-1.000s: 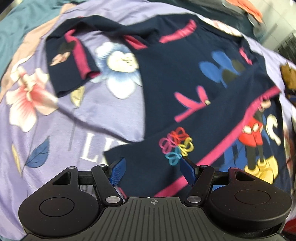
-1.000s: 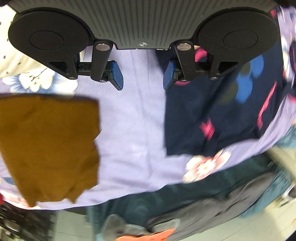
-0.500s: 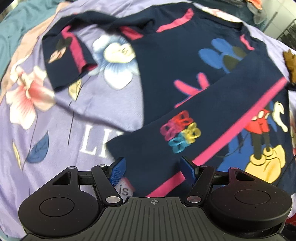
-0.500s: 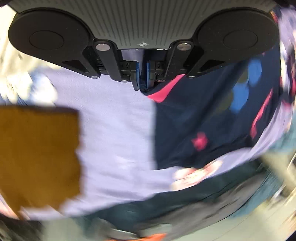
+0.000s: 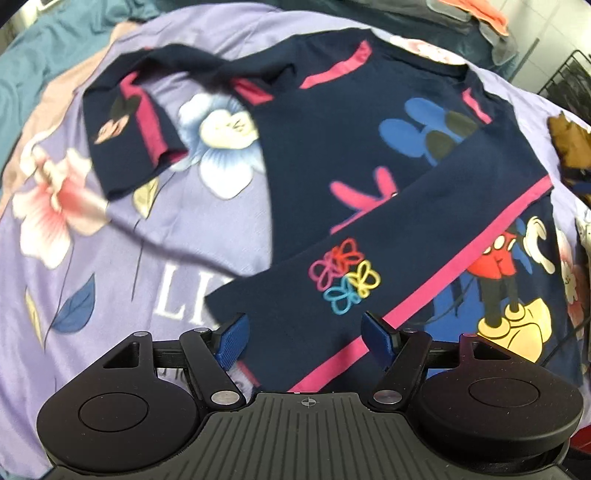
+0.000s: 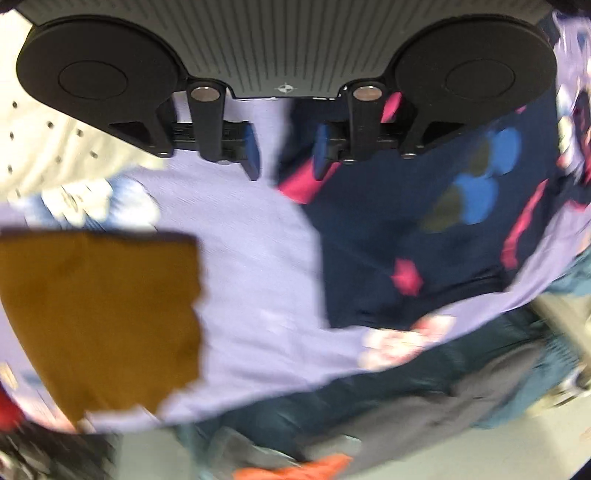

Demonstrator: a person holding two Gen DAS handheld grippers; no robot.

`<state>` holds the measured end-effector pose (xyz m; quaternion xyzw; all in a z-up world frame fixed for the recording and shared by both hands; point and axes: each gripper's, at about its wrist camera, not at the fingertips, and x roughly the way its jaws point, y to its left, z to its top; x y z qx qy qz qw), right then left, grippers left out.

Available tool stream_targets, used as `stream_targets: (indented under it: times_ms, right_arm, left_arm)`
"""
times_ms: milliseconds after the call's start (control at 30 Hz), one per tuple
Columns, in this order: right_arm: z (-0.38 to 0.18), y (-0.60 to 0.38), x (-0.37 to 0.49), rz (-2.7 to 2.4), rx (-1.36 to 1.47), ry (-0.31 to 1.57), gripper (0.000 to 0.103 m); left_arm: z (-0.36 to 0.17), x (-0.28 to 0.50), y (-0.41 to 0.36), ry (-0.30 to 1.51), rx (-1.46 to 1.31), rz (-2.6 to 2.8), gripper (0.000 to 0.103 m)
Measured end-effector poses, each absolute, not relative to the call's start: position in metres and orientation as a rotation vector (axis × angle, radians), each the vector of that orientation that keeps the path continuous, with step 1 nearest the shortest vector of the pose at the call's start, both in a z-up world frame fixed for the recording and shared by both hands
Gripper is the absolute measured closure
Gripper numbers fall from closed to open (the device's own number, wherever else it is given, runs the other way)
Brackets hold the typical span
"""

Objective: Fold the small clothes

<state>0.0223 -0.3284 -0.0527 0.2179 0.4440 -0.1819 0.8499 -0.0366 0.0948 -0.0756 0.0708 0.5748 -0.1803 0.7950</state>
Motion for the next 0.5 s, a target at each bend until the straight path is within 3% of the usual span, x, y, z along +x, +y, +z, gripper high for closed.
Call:
stream_targets:
  times_ms: [267,500]
  right_arm:
    - [-0.081,-0.243,0.061,-0.071,0.318,1.027,0.055]
    - [-0.108,-0.206,0.061,-0.042,0.119,1.098,0.043]
  left_arm:
    - [-0.103,-0.032,0.077,1.290,0.268,-0.384,0.000]
    - [-0.103,-0.036,0.080,1.267,0.263,-0.406,0.000]
